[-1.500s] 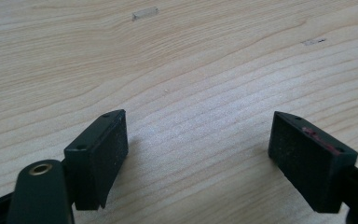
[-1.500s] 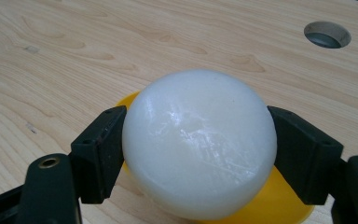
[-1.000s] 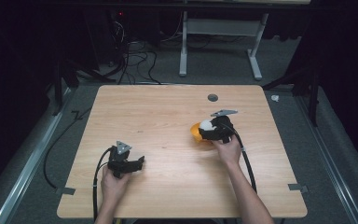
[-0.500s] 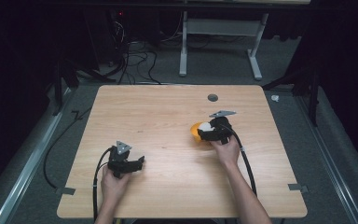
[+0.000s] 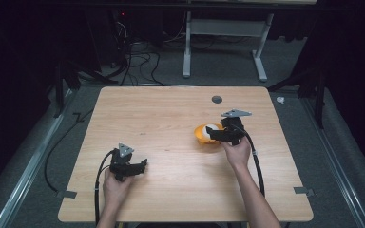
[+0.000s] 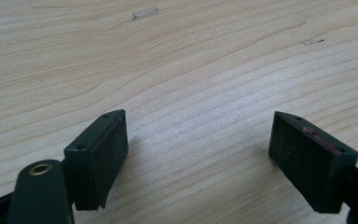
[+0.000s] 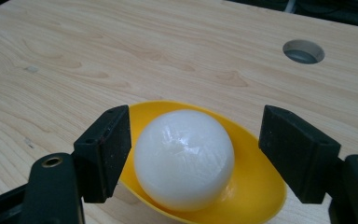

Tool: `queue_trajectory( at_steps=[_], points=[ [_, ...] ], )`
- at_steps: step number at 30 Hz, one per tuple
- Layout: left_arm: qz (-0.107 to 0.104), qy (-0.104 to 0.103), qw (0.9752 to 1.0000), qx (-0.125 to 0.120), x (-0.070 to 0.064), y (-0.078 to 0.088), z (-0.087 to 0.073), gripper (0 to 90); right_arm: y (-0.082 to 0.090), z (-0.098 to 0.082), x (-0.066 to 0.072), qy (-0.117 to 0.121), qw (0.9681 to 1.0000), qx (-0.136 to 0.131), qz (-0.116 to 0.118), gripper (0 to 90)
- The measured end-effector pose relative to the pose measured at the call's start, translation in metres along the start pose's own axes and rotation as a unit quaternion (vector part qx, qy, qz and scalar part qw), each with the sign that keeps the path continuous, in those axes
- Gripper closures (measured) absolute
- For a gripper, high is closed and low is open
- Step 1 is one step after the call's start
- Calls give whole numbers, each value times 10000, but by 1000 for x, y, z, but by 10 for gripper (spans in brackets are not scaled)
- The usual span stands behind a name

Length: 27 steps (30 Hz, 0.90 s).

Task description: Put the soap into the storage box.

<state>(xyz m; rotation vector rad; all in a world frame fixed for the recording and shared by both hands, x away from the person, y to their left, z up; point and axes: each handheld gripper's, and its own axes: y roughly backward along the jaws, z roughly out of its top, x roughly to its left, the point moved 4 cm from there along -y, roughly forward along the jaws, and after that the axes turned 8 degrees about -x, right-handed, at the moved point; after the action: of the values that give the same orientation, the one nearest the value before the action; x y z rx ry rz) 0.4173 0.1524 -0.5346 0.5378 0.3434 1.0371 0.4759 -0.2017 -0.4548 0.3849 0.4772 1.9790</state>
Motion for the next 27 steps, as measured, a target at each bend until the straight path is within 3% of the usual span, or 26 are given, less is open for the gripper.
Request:
queue_trajectory(
  at_steps=[27],
  points=[
    [3, -10, 10000, 10, 0, 0, 0, 202, 30, -3, -14, -189, 9993, -306, -25, 285]
  ],
)
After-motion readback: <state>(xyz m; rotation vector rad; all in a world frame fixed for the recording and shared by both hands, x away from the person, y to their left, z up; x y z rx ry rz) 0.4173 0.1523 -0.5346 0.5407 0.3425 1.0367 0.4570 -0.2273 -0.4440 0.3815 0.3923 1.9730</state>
